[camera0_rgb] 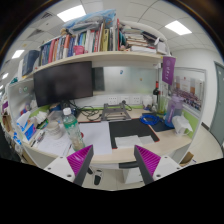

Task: Pour water

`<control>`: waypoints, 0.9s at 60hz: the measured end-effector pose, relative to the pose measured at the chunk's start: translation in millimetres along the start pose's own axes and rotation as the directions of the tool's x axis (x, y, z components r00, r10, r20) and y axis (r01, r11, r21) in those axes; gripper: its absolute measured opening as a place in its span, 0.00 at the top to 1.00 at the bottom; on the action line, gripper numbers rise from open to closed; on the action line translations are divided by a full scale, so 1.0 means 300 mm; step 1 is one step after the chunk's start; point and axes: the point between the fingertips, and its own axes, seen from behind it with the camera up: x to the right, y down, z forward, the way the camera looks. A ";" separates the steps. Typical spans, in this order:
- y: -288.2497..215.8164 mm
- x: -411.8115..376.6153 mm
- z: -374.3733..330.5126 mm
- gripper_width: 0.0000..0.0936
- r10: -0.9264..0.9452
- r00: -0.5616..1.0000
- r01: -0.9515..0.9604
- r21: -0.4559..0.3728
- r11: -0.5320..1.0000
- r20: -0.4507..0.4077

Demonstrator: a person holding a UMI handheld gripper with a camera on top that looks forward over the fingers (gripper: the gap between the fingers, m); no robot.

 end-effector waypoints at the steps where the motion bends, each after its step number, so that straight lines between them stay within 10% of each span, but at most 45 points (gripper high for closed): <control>1: 0.001 -0.013 0.003 0.09 0.001 1.000 -0.001 0.001 1.000 0.009; 30: 0.022 -0.558 0.475 0.10 -0.077 0.990 0.066 0.097 0.993 0.116; 54: -0.016 -0.574 0.672 0.52 -0.099 0.995 0.093 0.182 0.979 0.024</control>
